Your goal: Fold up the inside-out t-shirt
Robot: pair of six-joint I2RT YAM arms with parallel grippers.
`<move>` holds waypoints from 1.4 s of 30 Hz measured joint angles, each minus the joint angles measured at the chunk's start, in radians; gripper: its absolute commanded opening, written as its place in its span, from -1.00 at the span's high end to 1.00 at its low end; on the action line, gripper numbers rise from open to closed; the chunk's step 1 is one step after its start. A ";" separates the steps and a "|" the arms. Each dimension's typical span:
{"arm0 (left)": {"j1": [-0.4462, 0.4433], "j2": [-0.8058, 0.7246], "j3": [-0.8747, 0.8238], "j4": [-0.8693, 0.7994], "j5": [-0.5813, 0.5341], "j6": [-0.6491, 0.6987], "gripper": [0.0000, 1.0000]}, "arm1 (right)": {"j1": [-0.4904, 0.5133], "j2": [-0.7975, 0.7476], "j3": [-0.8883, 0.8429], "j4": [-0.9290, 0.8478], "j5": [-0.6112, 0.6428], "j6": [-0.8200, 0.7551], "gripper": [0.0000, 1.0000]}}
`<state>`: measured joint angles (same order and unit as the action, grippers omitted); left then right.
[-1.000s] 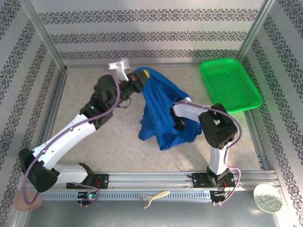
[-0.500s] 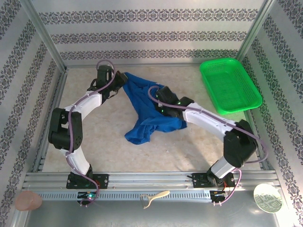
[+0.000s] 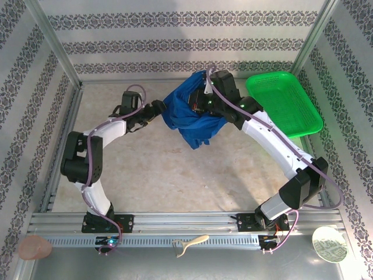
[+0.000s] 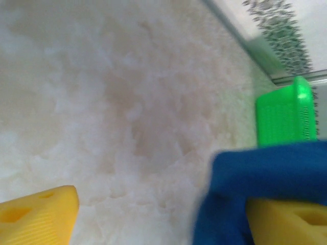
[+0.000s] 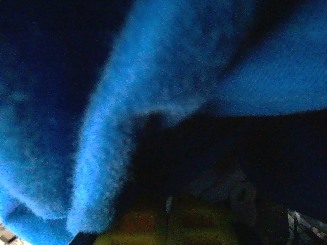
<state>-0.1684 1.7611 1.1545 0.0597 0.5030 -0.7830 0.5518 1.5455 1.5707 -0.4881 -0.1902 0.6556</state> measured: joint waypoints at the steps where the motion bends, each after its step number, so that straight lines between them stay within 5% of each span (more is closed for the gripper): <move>1: 0.006 -0.037 -0.001 -0.014 0.002 0.017 -0.83 | -0.005 0.002 0.000 0.005 -0.003 0.008 1.00; 10: -0.056 -0.474 -0.149 -0.005 -0.020 0.057 -0.99 | -0.065 0.073 -0.036 0.106 -0.103 0.116 1.00; 17: -0.073 -0.371 -0.024 -0.101 -0.019 0.092 -0.99 | -0.079 0.225 -0.035 0.078 -0.460 0.026 1.00; 22: -0.072 -0.338 0.028 -0.172 -0.041 0.111 -0.99 | -0.088 0.172 -0.135 0.146 -0.702 -0.031 1.00; 28: -0.072 -0.219 0.087 -0.213 -0.046 0.130 -0.99 | -0.106 0.068 -0.093 0.214 -0.793 -0.048 1.00; 31: -0.066 -0.181 0.079 -0.217 -0.046 0.129 -0.99 | -0.124 0.054 0.033 0.096 -0.688 -0.089 1.00; 39: -0.060 -0.209 -0.161 -0.097 -0.017 0.115 -0.99 | -0.084 0.050 0.363 -0.309 0.009 -0.273 1.00; 42: -0.059 -0.254 -0.280 -0.059 -0.018 0.079 -0.99 | -0.032 0.086 0.431 -0.419 0.148 -0.333 1.00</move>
<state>-0.2272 1.5074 0.8745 0.0006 0.4850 -0.7036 0.5194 1.6318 2.0014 -0.9070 -0.0418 0.3229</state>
